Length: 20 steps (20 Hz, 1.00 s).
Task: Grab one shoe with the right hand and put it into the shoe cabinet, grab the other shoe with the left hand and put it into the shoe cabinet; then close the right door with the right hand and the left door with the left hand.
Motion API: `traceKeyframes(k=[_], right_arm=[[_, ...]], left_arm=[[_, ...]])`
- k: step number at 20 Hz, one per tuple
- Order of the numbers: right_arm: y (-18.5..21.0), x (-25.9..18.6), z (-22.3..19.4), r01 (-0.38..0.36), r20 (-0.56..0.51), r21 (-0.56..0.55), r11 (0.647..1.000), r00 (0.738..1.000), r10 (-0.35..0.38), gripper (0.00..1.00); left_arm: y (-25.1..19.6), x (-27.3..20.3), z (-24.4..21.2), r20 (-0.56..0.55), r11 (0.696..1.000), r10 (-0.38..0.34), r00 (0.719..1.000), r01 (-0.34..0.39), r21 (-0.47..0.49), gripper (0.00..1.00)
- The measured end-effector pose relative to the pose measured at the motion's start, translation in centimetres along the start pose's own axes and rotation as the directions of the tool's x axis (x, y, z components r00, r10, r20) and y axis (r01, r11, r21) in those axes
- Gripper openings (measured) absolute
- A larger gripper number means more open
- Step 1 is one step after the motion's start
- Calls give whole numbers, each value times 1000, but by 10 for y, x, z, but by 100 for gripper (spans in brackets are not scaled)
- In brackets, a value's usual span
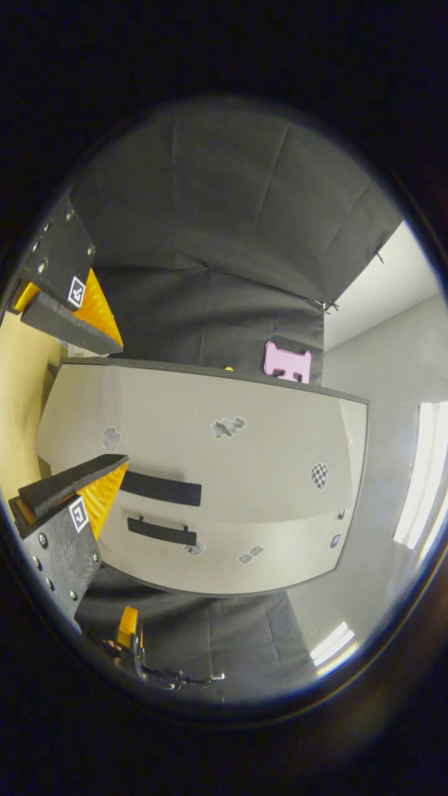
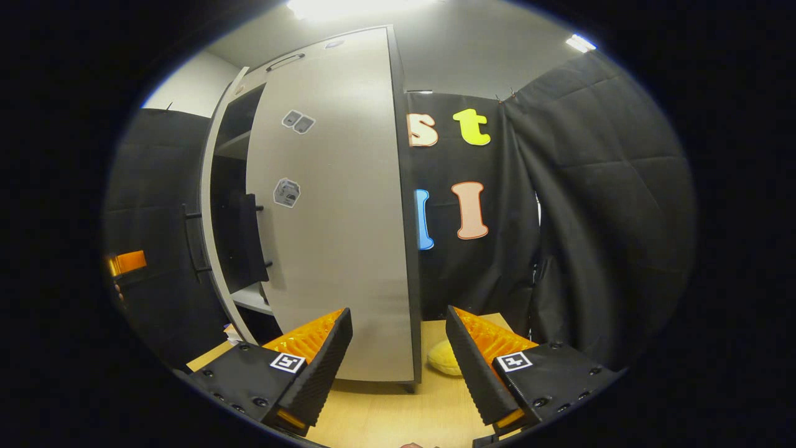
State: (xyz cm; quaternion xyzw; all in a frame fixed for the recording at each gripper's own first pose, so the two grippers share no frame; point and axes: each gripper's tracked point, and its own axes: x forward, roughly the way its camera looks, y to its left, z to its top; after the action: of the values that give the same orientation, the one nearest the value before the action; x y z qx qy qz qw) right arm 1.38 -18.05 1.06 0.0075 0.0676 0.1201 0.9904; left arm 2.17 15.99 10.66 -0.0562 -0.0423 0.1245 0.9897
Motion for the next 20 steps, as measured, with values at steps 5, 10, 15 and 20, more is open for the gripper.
traceKeyframes(k=[5, 10, 15, 20], right_arm=[[22, -4, 8, 19, 23, -31, 999, 1000, -19, 96], [38, -17, 6, 54, 47, -15, 998, 997, -53, 92], [45, -29, -14, 72, 9, -22, 997, 997, -71, 92], [46, -33, -15, 103, 9, -6, 995, 995, -103, 92]], left_arm=[[36, 1, 2, 45, 999, 23, 999, -20, -47, 99], [52, 7, -12, 26, 1000, -7, 1000, 7, -2, 99], [55, 11, -12, 62, 999, -27, 998, 28, -18, 99], [55, 23, -28, 33, 999, -44, 998, 43, 17, 99]])
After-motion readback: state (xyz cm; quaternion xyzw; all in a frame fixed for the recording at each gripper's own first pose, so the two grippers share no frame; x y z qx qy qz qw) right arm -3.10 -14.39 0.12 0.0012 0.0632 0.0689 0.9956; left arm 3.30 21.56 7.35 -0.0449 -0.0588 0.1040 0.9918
